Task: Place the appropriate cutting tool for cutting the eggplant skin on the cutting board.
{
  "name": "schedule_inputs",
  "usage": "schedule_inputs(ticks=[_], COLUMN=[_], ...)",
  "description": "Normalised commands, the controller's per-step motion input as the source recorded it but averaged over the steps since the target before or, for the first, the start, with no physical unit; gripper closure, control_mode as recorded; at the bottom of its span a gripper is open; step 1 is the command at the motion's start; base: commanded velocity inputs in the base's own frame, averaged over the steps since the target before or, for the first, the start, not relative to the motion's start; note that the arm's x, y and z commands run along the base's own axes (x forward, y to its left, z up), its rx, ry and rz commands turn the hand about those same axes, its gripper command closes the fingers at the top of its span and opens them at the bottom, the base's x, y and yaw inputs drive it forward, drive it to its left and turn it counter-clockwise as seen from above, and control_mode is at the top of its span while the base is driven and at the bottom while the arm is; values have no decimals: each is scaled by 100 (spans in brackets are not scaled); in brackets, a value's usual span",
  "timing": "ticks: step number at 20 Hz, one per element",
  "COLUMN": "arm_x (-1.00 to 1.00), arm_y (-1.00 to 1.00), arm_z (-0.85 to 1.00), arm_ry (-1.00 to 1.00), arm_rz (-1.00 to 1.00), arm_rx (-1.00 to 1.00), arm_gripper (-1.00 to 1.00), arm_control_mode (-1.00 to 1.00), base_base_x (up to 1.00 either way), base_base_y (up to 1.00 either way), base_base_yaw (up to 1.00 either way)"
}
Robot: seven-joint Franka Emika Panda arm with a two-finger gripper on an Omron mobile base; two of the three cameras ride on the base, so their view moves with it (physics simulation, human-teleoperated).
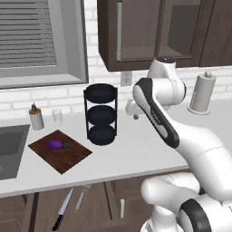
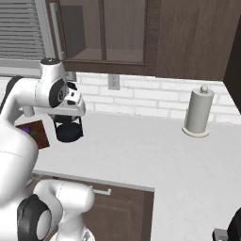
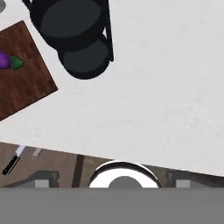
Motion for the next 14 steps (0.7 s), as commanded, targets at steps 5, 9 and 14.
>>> schedule_inputs(ticks=[5,9,14], arm_x=[-12,-34,-56], arm_y=[100,100,84], arm_z=[-80,-68,-60], arm_ry=[20,17,13], arm_rz=[0,0,-7], arm_rx=[5,1,0], arm_gripper=[-100,-100,-100], arm_control_mode=[-100,-100,-100], base_base_x=[0,0,0], base_base_y=[0,0,0], base_base_yaw=[0,0,0])
